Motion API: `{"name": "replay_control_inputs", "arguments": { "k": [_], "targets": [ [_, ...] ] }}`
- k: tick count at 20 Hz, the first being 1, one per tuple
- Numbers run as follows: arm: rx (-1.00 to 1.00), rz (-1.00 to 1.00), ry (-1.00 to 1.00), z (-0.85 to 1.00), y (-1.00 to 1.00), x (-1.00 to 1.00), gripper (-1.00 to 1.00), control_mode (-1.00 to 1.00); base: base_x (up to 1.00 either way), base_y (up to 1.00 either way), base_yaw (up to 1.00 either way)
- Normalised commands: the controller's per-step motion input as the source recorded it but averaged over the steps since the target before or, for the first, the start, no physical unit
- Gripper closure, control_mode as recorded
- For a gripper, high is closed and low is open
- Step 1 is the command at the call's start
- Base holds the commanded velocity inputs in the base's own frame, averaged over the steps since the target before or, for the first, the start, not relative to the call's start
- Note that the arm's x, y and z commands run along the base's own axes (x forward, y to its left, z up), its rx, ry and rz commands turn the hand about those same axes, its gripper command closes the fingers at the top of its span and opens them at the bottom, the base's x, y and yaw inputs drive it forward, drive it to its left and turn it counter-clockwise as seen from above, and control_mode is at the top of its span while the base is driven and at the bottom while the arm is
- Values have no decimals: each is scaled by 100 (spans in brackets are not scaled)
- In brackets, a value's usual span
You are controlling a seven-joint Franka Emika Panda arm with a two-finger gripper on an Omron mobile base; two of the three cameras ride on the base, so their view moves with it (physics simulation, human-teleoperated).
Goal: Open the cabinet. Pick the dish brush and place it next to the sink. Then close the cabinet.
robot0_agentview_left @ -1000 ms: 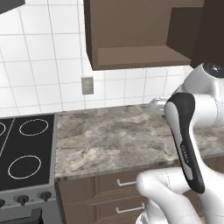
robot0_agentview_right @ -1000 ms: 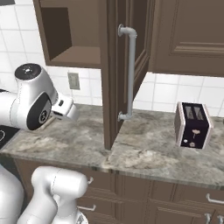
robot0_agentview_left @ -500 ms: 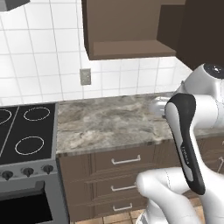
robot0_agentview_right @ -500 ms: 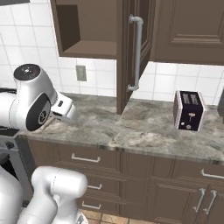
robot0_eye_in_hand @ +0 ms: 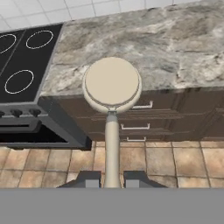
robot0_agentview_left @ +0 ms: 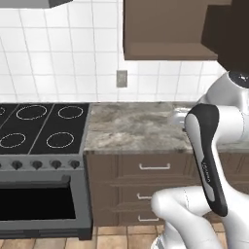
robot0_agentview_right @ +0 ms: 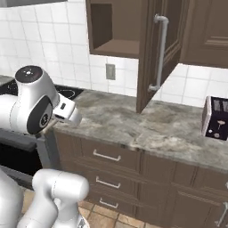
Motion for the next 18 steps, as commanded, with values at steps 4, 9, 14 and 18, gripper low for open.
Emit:
{"name": "replay_control_inputs", "arguments": {
  "k": [4,9,14,18],
  "targets": [
    [0,0,0,0,0,0,100,100,0,4,68],
    [0,0,0,0,0,0,100,100,2,0,69],
    [0,0,0,0,0,0,100,100,43,2,59],
    [0,0,0,0,0,0,100,100,64,4,52]
  ]
}}
